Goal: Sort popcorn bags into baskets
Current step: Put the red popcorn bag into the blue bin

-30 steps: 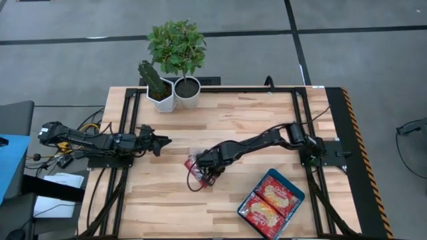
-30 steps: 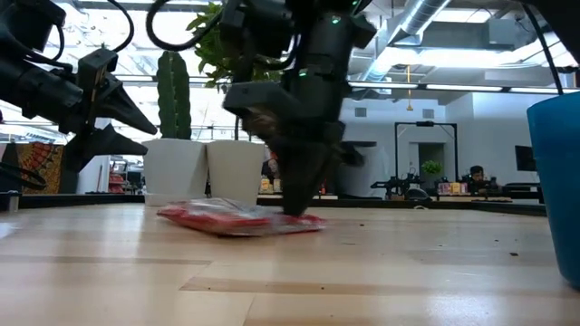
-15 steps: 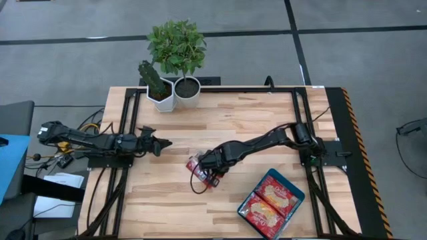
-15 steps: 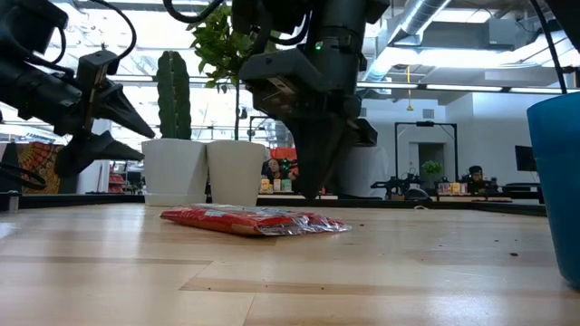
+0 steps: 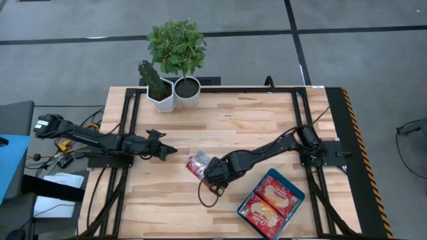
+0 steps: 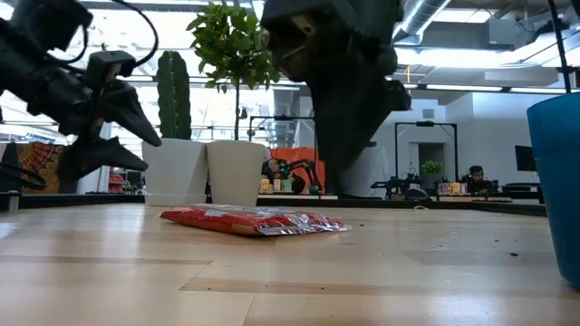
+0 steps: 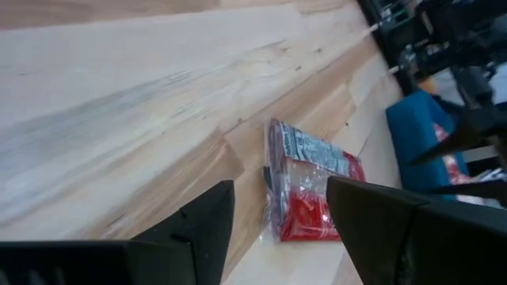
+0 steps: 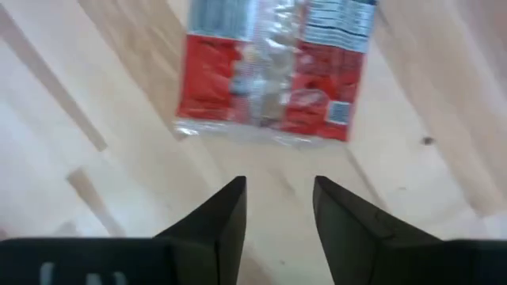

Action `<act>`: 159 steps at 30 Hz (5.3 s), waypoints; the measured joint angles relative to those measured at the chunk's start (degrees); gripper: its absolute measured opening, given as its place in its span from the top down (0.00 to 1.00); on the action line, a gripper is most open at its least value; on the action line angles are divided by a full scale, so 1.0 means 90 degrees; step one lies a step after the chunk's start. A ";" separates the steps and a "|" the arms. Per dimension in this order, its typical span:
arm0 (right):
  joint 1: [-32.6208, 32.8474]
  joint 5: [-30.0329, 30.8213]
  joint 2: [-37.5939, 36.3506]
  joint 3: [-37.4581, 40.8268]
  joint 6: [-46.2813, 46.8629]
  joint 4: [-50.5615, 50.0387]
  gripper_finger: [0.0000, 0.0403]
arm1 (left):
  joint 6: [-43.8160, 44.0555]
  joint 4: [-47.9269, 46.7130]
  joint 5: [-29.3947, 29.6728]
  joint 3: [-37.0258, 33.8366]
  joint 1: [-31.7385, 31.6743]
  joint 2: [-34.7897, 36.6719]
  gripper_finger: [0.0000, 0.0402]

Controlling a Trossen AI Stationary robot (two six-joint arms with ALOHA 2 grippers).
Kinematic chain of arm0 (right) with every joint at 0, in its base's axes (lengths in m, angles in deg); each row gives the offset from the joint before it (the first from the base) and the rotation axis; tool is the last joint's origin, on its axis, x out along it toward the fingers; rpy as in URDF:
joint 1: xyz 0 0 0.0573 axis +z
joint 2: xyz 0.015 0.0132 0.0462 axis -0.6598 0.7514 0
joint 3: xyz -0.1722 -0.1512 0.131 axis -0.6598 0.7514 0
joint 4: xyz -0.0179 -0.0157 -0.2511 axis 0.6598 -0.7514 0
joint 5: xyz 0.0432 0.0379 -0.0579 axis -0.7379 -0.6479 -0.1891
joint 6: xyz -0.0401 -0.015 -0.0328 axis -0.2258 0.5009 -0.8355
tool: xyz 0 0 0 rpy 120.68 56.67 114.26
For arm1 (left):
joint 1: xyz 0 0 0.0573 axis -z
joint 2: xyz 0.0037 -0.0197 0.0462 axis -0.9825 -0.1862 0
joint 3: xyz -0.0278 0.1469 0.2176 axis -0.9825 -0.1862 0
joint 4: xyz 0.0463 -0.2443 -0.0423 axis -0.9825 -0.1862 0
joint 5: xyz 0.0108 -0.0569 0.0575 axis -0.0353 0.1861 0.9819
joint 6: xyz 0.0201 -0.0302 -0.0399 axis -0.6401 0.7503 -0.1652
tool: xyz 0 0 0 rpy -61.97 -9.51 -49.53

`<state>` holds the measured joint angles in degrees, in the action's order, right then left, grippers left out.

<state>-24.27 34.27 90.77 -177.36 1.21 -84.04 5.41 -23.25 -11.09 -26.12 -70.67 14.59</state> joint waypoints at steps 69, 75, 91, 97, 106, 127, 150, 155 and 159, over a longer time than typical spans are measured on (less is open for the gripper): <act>-0.0891 -0.1161 -0.0525 0.3015 0.0274 0.4527 0.98 | -0.0802 0.3298 -0.1792 0.1462 0.0296 -0.5609 0.53; -0.0900 -0.1187 -0.0609 0.3031 0.0241 0.4555 0.99 | -0.0632 0.3448 -0.1840 0.1470 0.0293 -0.5623 0.53; -0.0935 -0.1154 -0.0543 0.3031 0.0603 0.5010 0.48 | -0.0808 0.2702 -0.1818 0.1876 0.0294 -0.5626 0.57; -0.0944 -0.1014 -0.0429 0.3031 0.0802 0.5444 0.43 | -0.0779 0.2690 -0.1779 0.1876 0.0296 -0.5626 0.61; -0.0935 -0.1083 -0.0157 0.3007 0.1055 0.5988 0.65 | -0.0751 0.2682 -0.1768 0.1876 0.0295 -0.5624 0.64; -0.0947 -0.1057 -0.0921 0.3032 0.0465 0.4687 0.99 | -0.0520 0.2734 -0.2914 0.1908 0.0279 -0.4780 0.64; 0.1700 -0.1310 -0.4551 0.3026 -0.0168 -0.1099 0.99 | -0.0991 0.1793 -0.2948 0.1944 0.0287 -0.4003 0.64; 0.2388 -0.1498 -0.4432 0.3019 -0.0322 -0.1304 0.99 | -0.1038 0.1680 -0.2922 0.1941 0.0287 -0.4004 0.64; 0.2698 -0.1693 -0.4248 0.3024 -0.0575 -0.1341 0.99 | -0.1071 0.1654 -0.2862 0.1939 0.0287 -0.4006 0.64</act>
<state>0.01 19.03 52.53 -150.14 -3.96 -96.11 -4.23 -8.36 -36.85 -8.67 -68.09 -21.47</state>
